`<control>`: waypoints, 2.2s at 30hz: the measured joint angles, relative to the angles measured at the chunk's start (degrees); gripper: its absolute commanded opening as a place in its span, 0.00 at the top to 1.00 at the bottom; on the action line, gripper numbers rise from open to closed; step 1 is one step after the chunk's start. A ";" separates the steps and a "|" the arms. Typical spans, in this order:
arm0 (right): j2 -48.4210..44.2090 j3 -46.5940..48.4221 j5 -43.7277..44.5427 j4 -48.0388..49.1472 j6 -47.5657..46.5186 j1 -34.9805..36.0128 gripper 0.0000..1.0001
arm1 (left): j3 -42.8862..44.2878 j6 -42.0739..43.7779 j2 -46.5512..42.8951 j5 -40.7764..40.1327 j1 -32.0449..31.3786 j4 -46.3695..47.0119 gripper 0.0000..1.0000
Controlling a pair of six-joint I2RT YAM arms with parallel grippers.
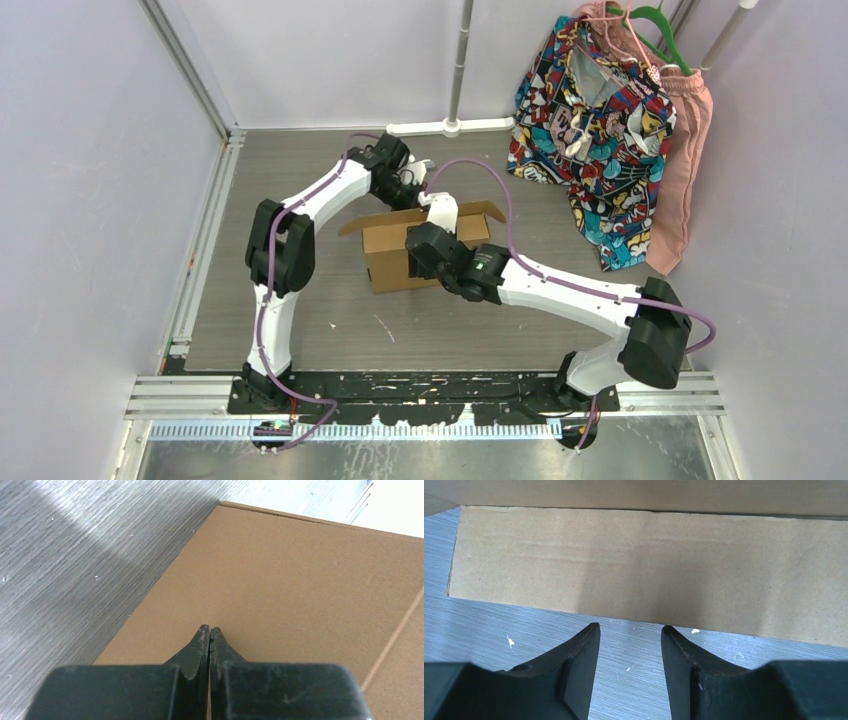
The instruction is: Fold the paper box
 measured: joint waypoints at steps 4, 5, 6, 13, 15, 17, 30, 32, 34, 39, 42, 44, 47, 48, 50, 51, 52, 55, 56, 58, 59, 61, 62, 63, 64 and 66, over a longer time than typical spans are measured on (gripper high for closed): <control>-0.24 -0.09 0.46 -0.02 -0.22 1.03 0.46 | 0.09 -0.07 0.00 -0.24 0.00 -0.50 1.00; -0.24 -0.11 0.55 -0.04 -0.26 1.31 0.46 | 0.09 -0.07 0.00 -0.37 0.02 -0.59 1.00; -0.24 -0.13 0.66 -0.07 -0.28 1.64 0.45 | 0.09 -0.07 0.00 -0.39 0.02 -0.63 1.00; -0.35 -0.35 0.98 -0.13 -0.48 3.50 0.44 | 0.66 -0.07 0.00 -0.42 0.46 -1.01 1.00; -0.46 -0.35 0.98 -0.13 -0.57 3.69 0.43 | 0.83 -0.09 0.00 -0.42 0.68 -0.98 1.00; -0.68 -0.35 1.01 -0.13 -0.72 3.82 0.42 | 0.83 -0.09 0.00 -0.42 0.90 -1.01 1.00; -2.97 -0.35 1.84 -1.88 -0.70 6.19 0.38 | 0.83 -0.20 0.00 -0.39 1.53 -0.98 1.00; -4.20 -0.35 2.19 -2.49 -0.70 6.73 0.37 | 0.83 -0.35 0.00 -0.39 1.55 -0.96 1.00; -5.35 -0.35 2.45 -2.89 -0.70 6.99 0.37 | 0.83 -0.44 0.00 -0.39 1.60 -0.87 1.00; -7.52 -0.35 3.30 -4.00 -0.76 7.72 0.37 | 0.83 -1.11 0.00 -0.39 1.84 -0.76 1.00; -9.53 -0.33 4.63 -5.44 -1.62 8.13 0.35 | 0.83 -1.36 -0.04 -0.42 2.29 -0.76 1.00; -11.93 -0.33 5.81 -6.67 -3.48 8.35 0.34 | 0.83 -1.38 -0.17 -0.50 2.75 -0.74 1.00; -15.98 -0.33 7.61 -7.28 -7.19 8.39 0.31 | 0.83 -1.42 -0.63 -0.94 4.02 -0.72 0.99; -17.38 -0.31 8.20 -7.52 -8.57 8.37 0.30 | 0.83 -1.42 -0.87 -1.09 4.57 -0.72 0.98; -20.17 -0.22 9.18 -8.20 -11.47 7.78 0.28 | 0.83 -1.46 -1.49 -1.62 5.79 -0.72 0.92; -21.03 -0.20 9.40 -8.33 -12.37 7.34 0.28 | 0.83 -1.51 -1.92 -1.95 6.45 -0.70 0.90; -21.79 -0.15 9.31 -8.61 -13.46 6.54 0.28 | 0.83 -1.64 -2.47 -2.34 7.13 -0.70 0.88; -23.52 -0.11 8.00 -9.75 -16.65 1.57 0.26 | 0.83 -1.79 -4.57 -3.85 8.68 -0.57 0.77; -23.96 -0.11 7.54 -10.03 -17.51 -0.24 0.25 | 0.83 -1.90 -5.60 -4.66 9.22 -0.50 0.72; -24.90 -0.11 5.35 -10.56 -19.71 -5.33 0.24 | 0.83 -2.10 -7.78 -6.23 10.10 -0.31 0.62; -25.24 -0.07 4.61 -10.71 -20.65 -7.04 0.21 | 0.76 -2.43 -9.09 -7.08 10.60 -0.07 0.59; -25.83 0.31 3.23 -11.28 -22.93 -10.47 0.13 | 0.35 -2.97 -12.28 -8.83 11.56 0.85 0.52; -25.90 0.59 2.84 -11.61 -23.74 -11.39 0.07 | 0.17 -3.10 -13.90 -9.60 11.98 1.20 0.47; -25.90 1.03 2.36 -11.96 -24.87 -12.17 0.02 | 0.13 -3.23 -15.63 -10.36 12.44 1.38 0.43; -25.90 1.38 2.14 -12.07 -25.81 -12.74 0.00 | 0.13 -3.32 -17.35 -11.17 12.87 1.68 0.40; -26.05 1.73 1.79 -12.00 -27.32 -13.64 0.00 | 0.13 -3.34 -20.57 -12.90 13.42 2.25 0.28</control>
